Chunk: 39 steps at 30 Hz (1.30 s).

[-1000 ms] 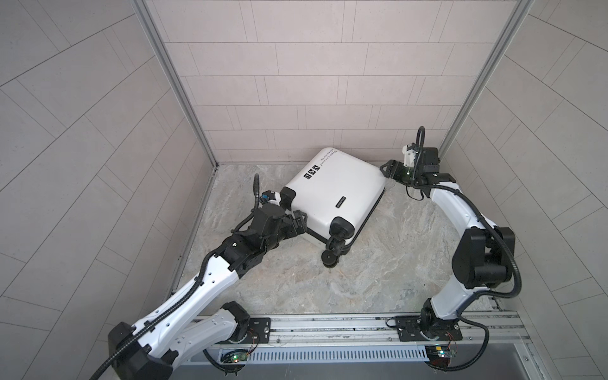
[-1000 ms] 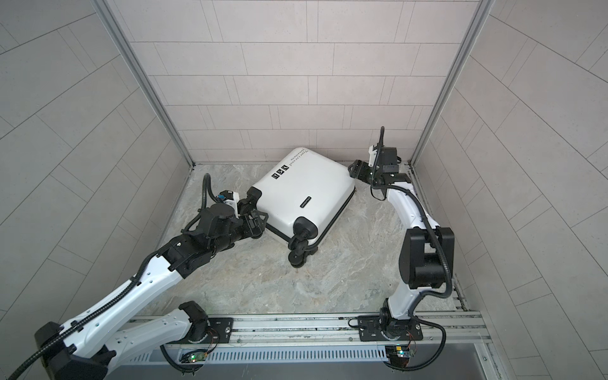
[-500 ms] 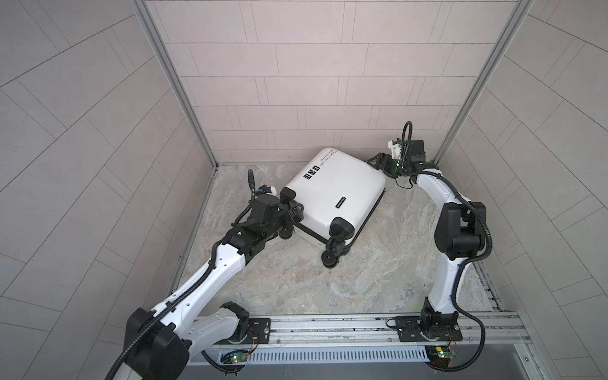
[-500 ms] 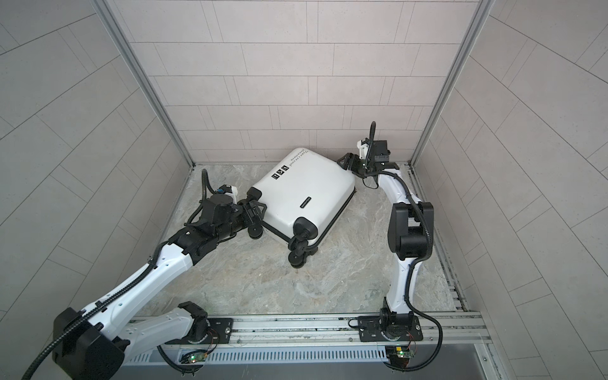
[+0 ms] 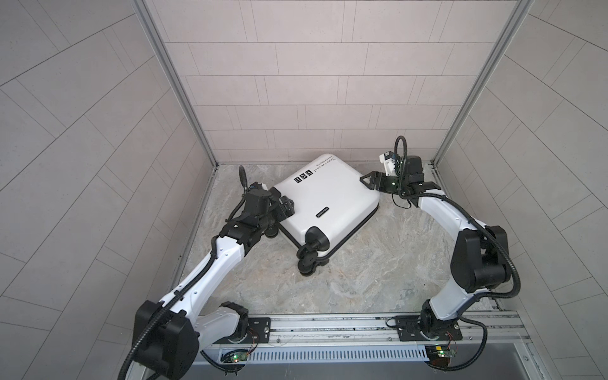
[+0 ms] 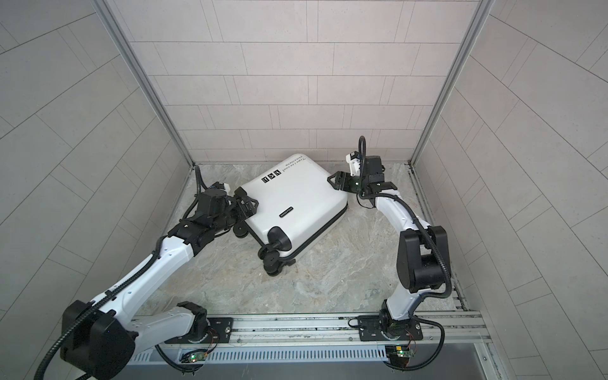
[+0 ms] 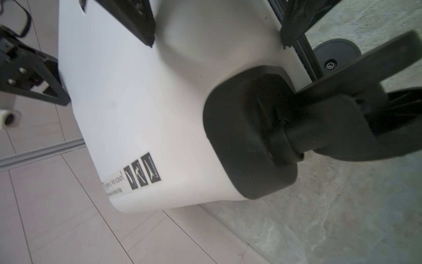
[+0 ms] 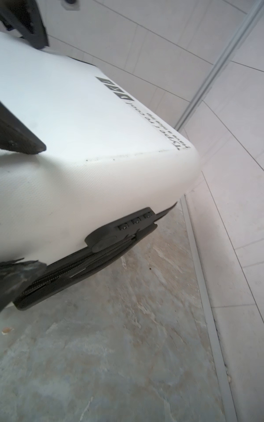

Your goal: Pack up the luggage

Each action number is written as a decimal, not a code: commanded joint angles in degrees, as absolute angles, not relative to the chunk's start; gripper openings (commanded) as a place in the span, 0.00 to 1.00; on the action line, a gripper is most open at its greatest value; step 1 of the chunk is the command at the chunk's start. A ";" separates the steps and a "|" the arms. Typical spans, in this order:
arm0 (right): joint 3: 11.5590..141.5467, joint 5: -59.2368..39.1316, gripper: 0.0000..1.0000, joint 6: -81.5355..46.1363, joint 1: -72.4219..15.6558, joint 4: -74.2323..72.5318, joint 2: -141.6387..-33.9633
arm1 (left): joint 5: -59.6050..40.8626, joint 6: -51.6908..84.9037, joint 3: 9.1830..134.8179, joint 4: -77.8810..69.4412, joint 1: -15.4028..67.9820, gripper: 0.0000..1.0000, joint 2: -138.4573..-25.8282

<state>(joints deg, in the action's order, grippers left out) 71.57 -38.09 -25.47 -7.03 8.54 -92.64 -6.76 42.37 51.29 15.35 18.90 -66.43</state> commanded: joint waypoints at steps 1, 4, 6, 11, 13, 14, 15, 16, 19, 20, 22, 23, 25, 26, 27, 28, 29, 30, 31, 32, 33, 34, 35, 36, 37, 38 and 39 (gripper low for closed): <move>65.45 -40.80 0.75 -24.86 -13.22 14.60 -88.16 | -9.08 37.70 54.30 16.24 18.48 0.92 -68.76; 61.53 -38.89 0.75 -25.14 -15.42 14.83 -83.21 | -10.54 35.04 56.70 17.05 18.00 0.92 -72.27; 59.33 -37.79 0.75 -25.33 -16.32 15.33 -80.51 | -12.42 33.89 58.48 16.69 17.89 0.92 -75.08; 54.27 -36.08 0.76 -25.23 -17.59 17.12 -75.11 | -17.96 32.05 64.02 13.91 18.03 0.90 -83.25; 52.60 -35.15 0.76 -25.12 -17.75 18.50 -73.42 | -20.94 31.74 66.55 12.51 18.10 0.89 -86.98; 51.79 -34.54 0.76 -25.09 -17.75 19.37 -72.27 | -22.17 31.68 67.93 11.78 18.19 0.88 -89.07; 51.11 -33.86 0.76 -24.98 -17.84 20.09 -71.30 | -23.36 31.59 69.06 11.17 18.44 0.88 -90.81; 50.49 -32.93 0.77 -24.96 -17.84 21.17 -70.01 | -24.52 31.41 70.46 10.56 18.78 0.88 -92.80; 49.41 -28.66 0.79 -24.49 -17.73 24.90 -65.52 | -25.91 30.97 74.53 9.15 20.13 0.87 -97.77; 49.31 -26.98 0.80 -24.30 -17.75 26.32 -63.95 | -26.11 30.86 75.80 8.58 20.85 0.87 -99.05; 49.69 -24.20 0.82 -24.00 -17.56 28.85 -61.35 | -25.98 30.70 78.30 8.22 21.90 0.87 -101.41; 50.03 -22.77 0.82 -23.70 -17.26 30.10 -60.29 | -25.78 30.74 79.44 8.09 22.29 0.87 -102.28; 50.58 -20.75 0.83 -23.47 -16.51 31.42 -58.73 | -25.12 31.24 81.25 7.94 22.41 0.87 -103.04; 51.04 -19.45 0.83 -23.56 -15.99 31.92 -58.11 | -24.70 31.42 82.07 7.90 22.46 0.87 -102.81; 51.49 -18.45 0.84 -23.56 -15.55 32.14 -57.73 | -24.16 31.32 82.62 8.10 22.41 0.86 -102.43; 52.22 -17.85 0.84 -23.64 -14.73 32.38 -57.56 | -23.22 31.08 83.15 8.78 22.37 0.86 -101.42; 52.95 -17.69 0.85 -23.64 -13.70 32.43 -57.59 | -22.27 30.74 83.56 9.78 22.41 0.86 -100.05; 53.66 -17.63 0.85 -23.58 -12.70 32.27 -57.88 | -21.22 30.36 83.95 10.99 22.41 0.86 -98.67; 55.07 -17.35 0.85 -23.63 -11.52 32.08 -58.54 | -19.07 29.84 84.39 13.12 22.41 0.86 -96.92; 56.37 -16.89 0.85 -23.71 -10.38 31.87 -59.52 | -17.04 29.39 84.74 15.56 22.41 0.86 -95.01; 57.74 -16.50 0.85 -23.82 -9.38 31.75 -60.61 | -15.52 29.04 84.81 17.53 22.41 0.86 -93.31; 59.29 -16.14 0.85 -24.05 -8.23 31.29 -62.10 | -14.03 28.92 84.50 19.38 22.41 0.86 -91.10; 60.85 -15.81 0.86 -24.51 -6.99 30.63 -63.82 | -12.64 29.06 83.57 20.99 22.41 0.86 -88.62; 62.13 -15.78 0.86 -24.95 -6.07 29.71 -65.39 | -11.60 29.38 82.42 22.01 22.41 0.85 -86.29; 63.47 -15.91 0.86 -25.62 -5.05 28.40 -67.32 | -10.02 29.94 80.66 23.11 22.59 0.85 -83.41; 64.77 -16.04 0.86 -26.59 -4.18 26.99 -69.41 | -8.27 30.72 78.29 24.04 22.75 0.84 -80.33; 66.12 -16.33 0.86 -27.39 -3.55 25.68 -71.25 | -6.91 31.47 75.83 24.19 23.01 0.84 -77.47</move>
<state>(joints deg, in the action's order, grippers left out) 63.48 -17.52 -25.34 -5.02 28.99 -67.99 -11.55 30.39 79.37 19.03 22.41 -84.71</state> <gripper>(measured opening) 0.857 0.838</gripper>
